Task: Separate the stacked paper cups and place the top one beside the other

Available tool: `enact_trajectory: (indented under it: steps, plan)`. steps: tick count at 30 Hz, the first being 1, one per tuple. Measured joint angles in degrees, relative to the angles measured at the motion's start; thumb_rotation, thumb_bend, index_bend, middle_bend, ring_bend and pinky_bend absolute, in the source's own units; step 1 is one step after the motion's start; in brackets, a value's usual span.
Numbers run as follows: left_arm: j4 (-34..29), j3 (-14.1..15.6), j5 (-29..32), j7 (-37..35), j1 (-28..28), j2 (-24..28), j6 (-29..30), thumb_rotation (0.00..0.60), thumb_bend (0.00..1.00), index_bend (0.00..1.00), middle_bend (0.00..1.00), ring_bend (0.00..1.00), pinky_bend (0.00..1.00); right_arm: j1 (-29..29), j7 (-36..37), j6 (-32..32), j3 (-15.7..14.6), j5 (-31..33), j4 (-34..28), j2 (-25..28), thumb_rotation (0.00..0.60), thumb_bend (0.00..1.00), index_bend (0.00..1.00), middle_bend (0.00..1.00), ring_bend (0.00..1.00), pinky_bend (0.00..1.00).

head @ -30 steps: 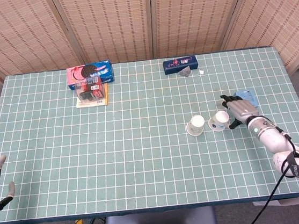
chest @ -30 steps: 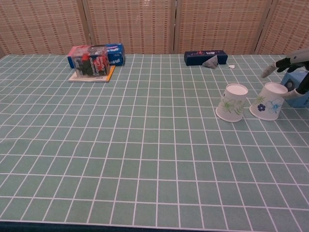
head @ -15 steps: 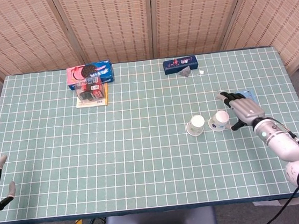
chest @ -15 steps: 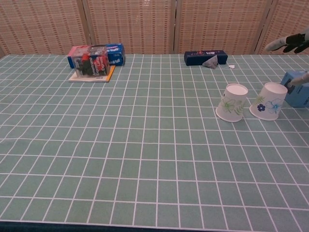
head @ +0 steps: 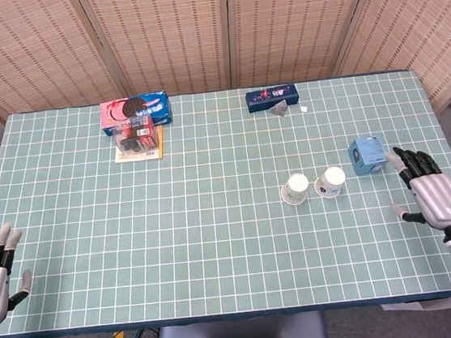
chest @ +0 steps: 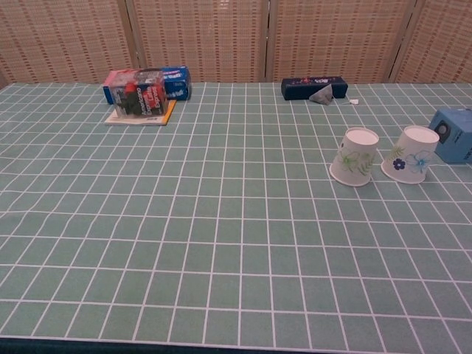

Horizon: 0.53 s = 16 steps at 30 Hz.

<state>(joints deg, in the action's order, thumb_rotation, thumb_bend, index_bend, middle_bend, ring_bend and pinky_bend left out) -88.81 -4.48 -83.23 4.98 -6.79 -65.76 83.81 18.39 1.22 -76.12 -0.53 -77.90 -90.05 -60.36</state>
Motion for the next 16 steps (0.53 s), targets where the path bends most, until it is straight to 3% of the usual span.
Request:
enact_trajectory:
  steps: [5, 16]
  plan:
    - [-0.1, 0.3, -1.0, 0.4, -0.2, -0.2, 0.2, 0.600, 0.50, 0.00, 0.00, 0.00, 0.00, -6.2, -0.5, -7.8, -1.0, -4.0, 7.2, -6.6, 0.600, 0.24, 0.00, 0.00, 0.00, 0.00]
    - [-0.4, 0.8, -2.2, 1.9, -0.1, -0.8, 1.3, 0.600, 0.50, 0.00, 0.00, 0.00, 0.00, -8.4, -0.2, -9.7, -0.3, -7.0, 7.5, -6.9, 0.600, 0.24, 0.00, 0.00, 0.00, 0.00]
